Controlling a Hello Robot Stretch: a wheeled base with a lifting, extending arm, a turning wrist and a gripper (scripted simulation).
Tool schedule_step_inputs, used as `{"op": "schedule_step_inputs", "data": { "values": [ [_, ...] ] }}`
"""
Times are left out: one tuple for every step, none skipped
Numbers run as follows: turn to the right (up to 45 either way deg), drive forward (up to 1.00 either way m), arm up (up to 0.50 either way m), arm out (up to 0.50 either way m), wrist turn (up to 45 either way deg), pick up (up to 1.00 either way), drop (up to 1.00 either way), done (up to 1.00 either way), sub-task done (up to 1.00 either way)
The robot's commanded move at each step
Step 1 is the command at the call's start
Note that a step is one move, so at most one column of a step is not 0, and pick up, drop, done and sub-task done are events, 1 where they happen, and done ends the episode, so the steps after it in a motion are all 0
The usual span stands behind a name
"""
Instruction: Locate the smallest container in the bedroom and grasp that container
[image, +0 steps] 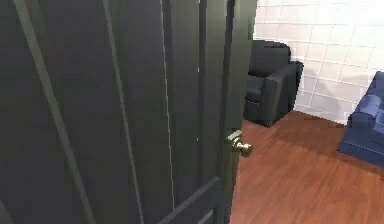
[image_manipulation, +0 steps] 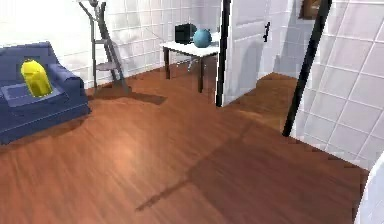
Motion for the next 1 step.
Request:
{"op": "schedule_step_inputs", "data": {
  "values": [
    [-45.0,0.00,0.00,0.00,0.0,0.00,0.00,0.00,0.00]
  ]
}}
